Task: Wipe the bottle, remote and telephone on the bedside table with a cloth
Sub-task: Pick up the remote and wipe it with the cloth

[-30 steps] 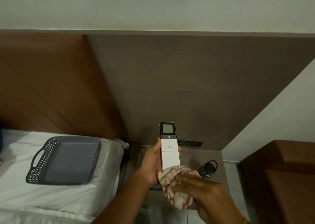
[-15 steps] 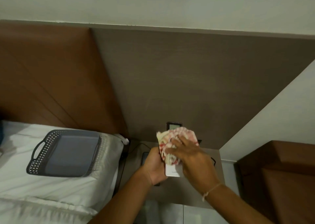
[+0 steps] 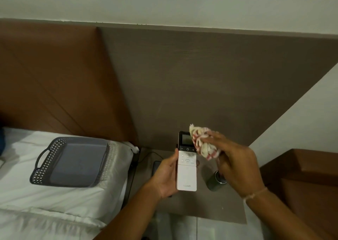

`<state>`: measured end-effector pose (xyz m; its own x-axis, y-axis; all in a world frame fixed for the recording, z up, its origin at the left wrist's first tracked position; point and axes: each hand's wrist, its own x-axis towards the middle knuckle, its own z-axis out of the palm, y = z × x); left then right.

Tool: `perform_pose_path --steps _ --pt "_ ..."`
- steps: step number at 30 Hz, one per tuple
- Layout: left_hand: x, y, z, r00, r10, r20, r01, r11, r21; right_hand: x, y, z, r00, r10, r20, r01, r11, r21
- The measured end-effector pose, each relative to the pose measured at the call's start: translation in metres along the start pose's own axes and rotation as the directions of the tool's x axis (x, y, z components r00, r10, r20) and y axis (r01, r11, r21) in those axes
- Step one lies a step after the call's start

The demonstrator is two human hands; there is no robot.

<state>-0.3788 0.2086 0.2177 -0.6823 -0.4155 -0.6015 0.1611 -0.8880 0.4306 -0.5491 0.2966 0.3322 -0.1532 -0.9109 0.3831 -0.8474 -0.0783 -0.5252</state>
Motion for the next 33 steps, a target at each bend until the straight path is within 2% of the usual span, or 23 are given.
perform_pose_path --steps 4,6,10,12,14,15,17,18,19,21,22,24,26,29,31,33 --pt "-0.001 -0.008 0.008 0.999 -0.002 0.038 0.003 1.0 -0.01 0.029 -0.003 0.032 0.988 0.041 0.149 -0.023 0.992 -0.124" --pt "0.002 -0.01 0.01 0.999 0.018 0.035 -0.017 0.999 -0.028 0.016 -0.004 0.046 0.969 0.044 0.242 -0.016 0.993 -0.117" --pt "0.01 -0.009 0.003 0.999 -0.022 -0.043 0.02 0.999 -0.04 -0.051 -0.003 0.058 0.942 -0.081 0.325 0.091 0.996 -0.015" --pt "0.018 -0.011 0.001 0.992 -0.036 -0.121 0.033 0.999 -0.028 -0.078 -0.001 0.062 0.889 -0.146 0.434 0.179 0.983 -0.037" --pt "0.029 -0.016 0.001 0.981 -0.014 -0.192 0.014 1.0 -0.001 -0.097 0.002 0.062 0.866 -0.118 0.487 0.166 0.984 -0.057" --pt "0.037 -0.02 0.001 0.975 -0.013 -0.224 0.02 0.999 0.028 -0.106 0.006 0.064 0.881 -0.103 0.463 0.141 0.989 -0.049" --pt "0.051 -0.029 -0.003 0.955 -0.022 -0.296 0.05 0.995 0.088 -0.126 0.02 0.07 0.937 -0.008 0.35 -0.012 0.998 0.055" --pt "0.061 -0.035 -0.007 0.946 -0.024 -0.323 0.064 0.991 0.116 -0.139 0.028 0.072 0.965 0.093 0.245 -0.132 0.98 0.147" --pt "0.071 -0.039 -0.011 0.937 -0.017 -0.349 0.074 0.986 0.151 -0.15 0.036 0.073 0.963 0.24 0.122 -0.263 0.933 0.246" --pt "0.097 -0.051 -0.022 0.911 0.03 -0.41 0.082 0.964 0.253 -0.161 0.058 0.073 0.82 0.569 0.066 -0.549 0.748 0.374" --pt "0.109 -0.056 -0.028 0.891 0.071 -0.449 0.082 0.946 0.314 -0.164 0.073 0.075 0.729 0.684 0.024 -0.636 0.664 0.394" --pt "0.141 -0.074 -0.046 0.843 0.14 -0.52 0.116 0.895 0.43 -0.172 0.114 0.082 0.495 0.868 -0.049 -0.74 0.45 0.501" --pt "0.177 -0.094 -0.069 0.805 0.185 -0.564 0.168 0.84 0.516 -0.183 0.155 0.097 0.317 0.948 -0.031 -0.744 0.269 0.612" --pt "0.233 -0.124 -0.109 0.758 0.22 -0.614 0.224 0.796 0.562 -0.201 0.209 0.126 0.132 0.99 0.04 -0.718 0.068 0.692" --pt "0.27 -0.146 -0.138 0.724 0.245 -0.644 0.255 0.773 0.581 -0.215 0.237 0.152 0.047 0.998 0.047 -0.691 -0.001 0.722" --pt "0.301 -0.164 -0.166 0.7 0.234 -0.675 0.285 0.774 0.565 -0.224 0.256 0.175 0.006 0.998 0.054 -0.671 -0.036 0.741"
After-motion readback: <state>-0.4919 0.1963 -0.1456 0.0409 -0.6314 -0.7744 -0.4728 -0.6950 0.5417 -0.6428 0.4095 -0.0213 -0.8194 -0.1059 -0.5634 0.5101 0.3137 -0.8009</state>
